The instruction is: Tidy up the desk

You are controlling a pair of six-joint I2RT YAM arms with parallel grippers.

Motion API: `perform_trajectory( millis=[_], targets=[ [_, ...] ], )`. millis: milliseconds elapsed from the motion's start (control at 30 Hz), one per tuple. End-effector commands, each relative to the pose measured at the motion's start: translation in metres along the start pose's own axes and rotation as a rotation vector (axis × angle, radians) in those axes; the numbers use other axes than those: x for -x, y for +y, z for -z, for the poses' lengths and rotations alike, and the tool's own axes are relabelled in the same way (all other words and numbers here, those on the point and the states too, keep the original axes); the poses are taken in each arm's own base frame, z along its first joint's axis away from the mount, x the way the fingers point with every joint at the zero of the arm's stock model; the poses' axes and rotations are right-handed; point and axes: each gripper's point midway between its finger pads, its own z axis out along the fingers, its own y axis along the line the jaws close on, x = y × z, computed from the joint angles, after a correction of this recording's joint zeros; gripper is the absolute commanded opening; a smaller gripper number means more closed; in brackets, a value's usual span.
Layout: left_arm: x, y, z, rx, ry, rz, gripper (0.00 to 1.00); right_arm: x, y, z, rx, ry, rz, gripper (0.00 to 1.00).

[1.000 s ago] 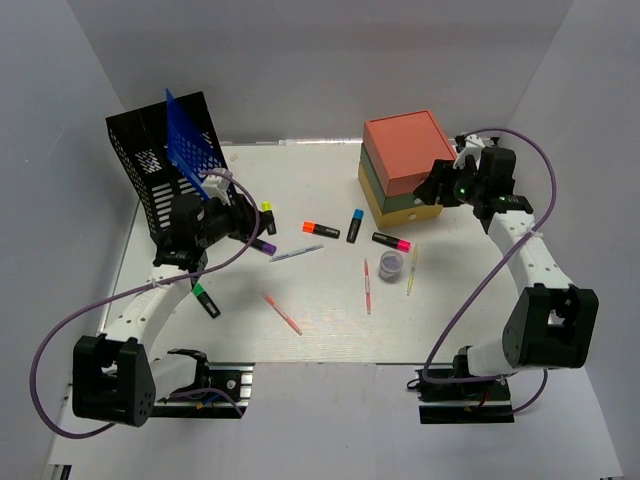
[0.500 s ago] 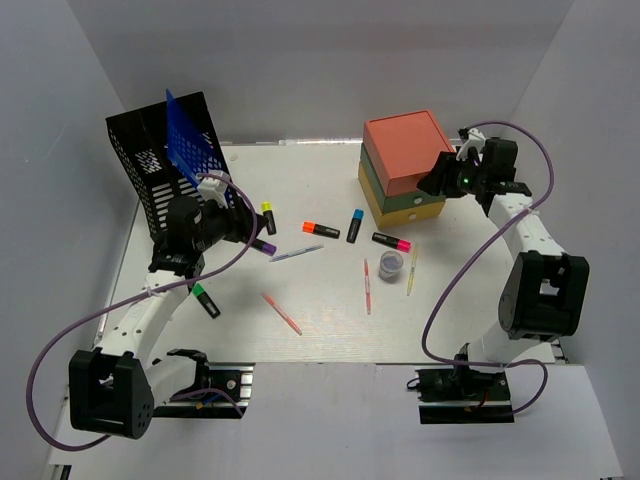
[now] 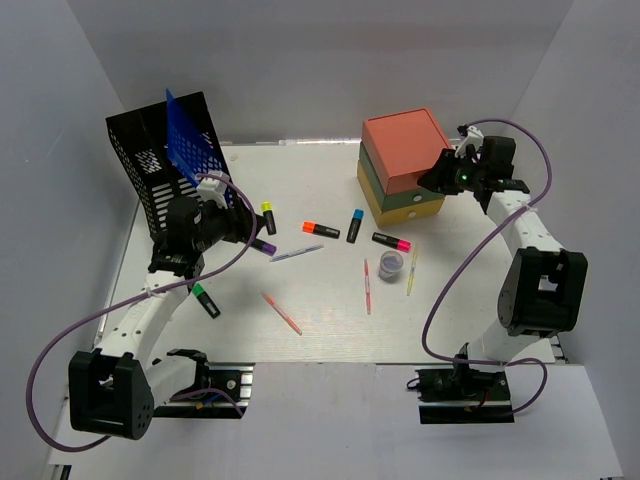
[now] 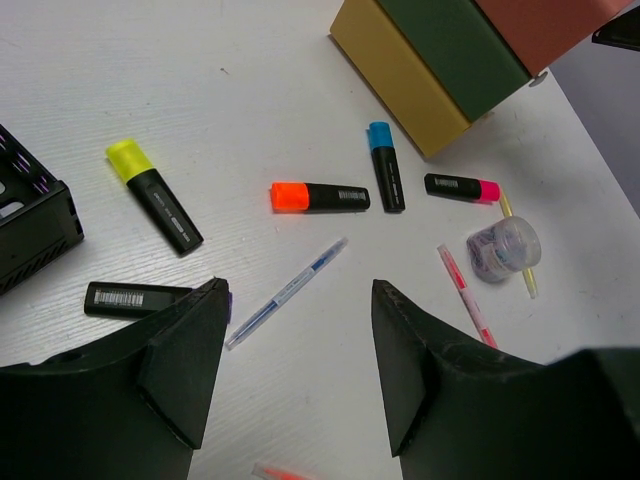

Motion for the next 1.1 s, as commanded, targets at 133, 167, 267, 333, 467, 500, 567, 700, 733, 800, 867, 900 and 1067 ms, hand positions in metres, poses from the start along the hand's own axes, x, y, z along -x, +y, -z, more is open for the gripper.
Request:
perform_trajectory(
  millis=[133, 167, 267, 333, 467, 500, 567, 700, 733, 800, 867, 900, 1067],
  targets=[
    [0.011, -0.006, 0.004, -0.012, -0.032, -0.022, 0.69, 0.011, 0.007, 0.01, -0.014, -0.074, 0.017, 0.29],
    [0.011, -0.006, 0.004, -0.012, -0.032, -0.022, 0.69, 0.012, 0.007, 0.011, -0.019, -0.081, 0.019, 0.28],
    [0.011, -0.006, 0.004, -0.015, -0.031, -0.019, 0.68, 0.008, 0.005, 0.015, -0.036, -0.085, 0.019, 0.24],
    [0.012, -0.007, 0.004, -0.017, -0.035, -0.019, 0.68, 0.008, 0.006, 0.019, -0.038, -0.092, 0.025, 0.24],
    [0.013, -0.008, 0.005, -0.016, -0.039, -0.021, 0.68, 0.001, 0.009, 0.026, -0.046, -0.093, 0.031, 0.24],
    [0.013, -0.009, 0.006, -0.018, -0.042, -0.022, 0.68, -0.001, 0.011, 0.031, -0.045, -0.096, 0.032, 0.24],
    [0.014, -0.009, 0.007, -0.016, -0.045, -0.024, 0.68, -0.005, 0.014, 0.035, -0.042, -0.096, 0.033, 0.24],
    [0.015, -0.01, 0.008, -0.021, -0.05, -0.026, 0.68, -0.014, 0.02, 0.046, -0.046, -0.105, 0.042, 0.25],
    [0.015, -0.009, 0.007, -0.019, -0.049, -0.026, 0.68, -0.015, 0.02, 0.048, -0.05, -0.106, 0.042, 0.26],
    [0.014, -0.009, 0.007, -0.021, -0.044, -0.024, 0.68, -0.021, 0.022, 0.053, -0.052, -0.103, 0.044, 0.28],
    [0.014, -0.009, 0.007, -0.021, -0.045, -0.024, 0.68, -0.022, 0.024, 0.056, -0.053, -0.11, 0.056, 0.3],
    [0.014, -0.009, 0.008, -0.021, -0.044, -0.025, 0.68, -0.024, 0.023, 0.057, -0.055, -0.108, 0.055, 0.31],
    [0.017, -0.01, 0.01, -0.018, -0.056, -0.032, 0.68, -0.034, 0.024, 0.063, -0.061, -0.096, 0.049, 0.32]
  ],
)
